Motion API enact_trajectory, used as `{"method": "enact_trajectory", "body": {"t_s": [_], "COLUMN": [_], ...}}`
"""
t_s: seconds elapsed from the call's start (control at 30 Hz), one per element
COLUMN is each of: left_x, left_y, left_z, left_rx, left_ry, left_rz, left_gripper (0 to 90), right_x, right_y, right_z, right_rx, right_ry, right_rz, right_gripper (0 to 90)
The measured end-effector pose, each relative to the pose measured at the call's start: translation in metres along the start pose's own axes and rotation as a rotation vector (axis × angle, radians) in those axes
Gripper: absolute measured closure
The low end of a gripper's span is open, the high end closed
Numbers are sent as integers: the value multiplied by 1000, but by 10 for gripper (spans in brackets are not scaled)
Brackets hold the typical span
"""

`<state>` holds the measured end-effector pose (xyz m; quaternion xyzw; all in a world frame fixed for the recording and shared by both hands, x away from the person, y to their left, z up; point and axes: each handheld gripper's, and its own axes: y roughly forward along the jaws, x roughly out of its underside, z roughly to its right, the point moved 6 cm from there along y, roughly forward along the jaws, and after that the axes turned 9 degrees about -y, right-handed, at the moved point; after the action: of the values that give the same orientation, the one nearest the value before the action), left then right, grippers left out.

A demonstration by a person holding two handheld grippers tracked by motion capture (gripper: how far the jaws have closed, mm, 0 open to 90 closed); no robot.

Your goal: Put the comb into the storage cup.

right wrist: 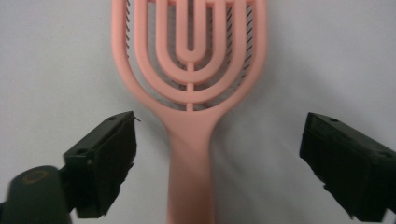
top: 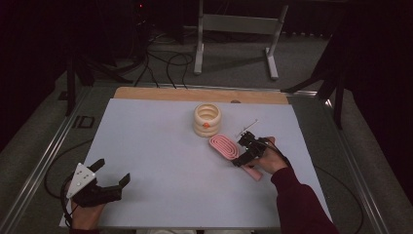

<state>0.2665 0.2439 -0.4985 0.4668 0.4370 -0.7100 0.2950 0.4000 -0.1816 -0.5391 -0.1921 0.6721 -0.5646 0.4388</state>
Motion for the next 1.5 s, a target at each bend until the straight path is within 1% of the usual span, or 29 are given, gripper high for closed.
{"method": "enact_trajectory", "body": {"t_s": [0.1,0.27,0.43,0.5,0.6,0.67,0.73,0.8,0.87,0.97,1.0,1.07,1.1,1.3,1.5], "left_x": [1,1,2,2,2,2,3,3,3,3,3,3,3,5,5], "left_y": [1,2,2,2,2,3,3,3,3,4,4,4,4,6,6], "left_z": [1,1,2,2,1,2,2,3,3,3,3,3,3,5,4], "left_rx": [2,5,6,7,6,7,9,8,8,8,8,9,9,13,10], "left_ry": [2,5,7,6,6,5,4,4,4,6,6,7,8,15,12], "left_rz": [-2,-8,-12,-12,-14,-16,-17,-17,-17,-20,-20,-20,-22,-32,-33], "left_gripper": [0,0,0,0,0,0,0,0,0,0,0,0,0,0,0], "right_x": [-1,-2,-2,-2,-1,-1,-1,-1,-1,-1,-1,-1,-1,-2,-1], "right_y": [4,8,10,11,13,13,12,12,12,12,12,12,12,13,12], "right_z": [-3,-6,-10,-12,-15,-16,-16,-16,-17,-16,-16,-15,-15,-16,-17], "right_rx": [-18,-40,-75,-86,-126,-120,-133,-141,-146,-131,-131,-112,-106,-82,-72], "right_ry": [-7,4,-2,0,1,-8,8,8,9,2,2,5,7,-2,-18], "right_rz": [-20,-39,-55,-62,-78,-86,-90,-92,-92,-95,-95,-97,-98,-107,-106], "right_gripper": [135,178,268,320,390,421,459,495,512,575,575,626,638,655,683]}}
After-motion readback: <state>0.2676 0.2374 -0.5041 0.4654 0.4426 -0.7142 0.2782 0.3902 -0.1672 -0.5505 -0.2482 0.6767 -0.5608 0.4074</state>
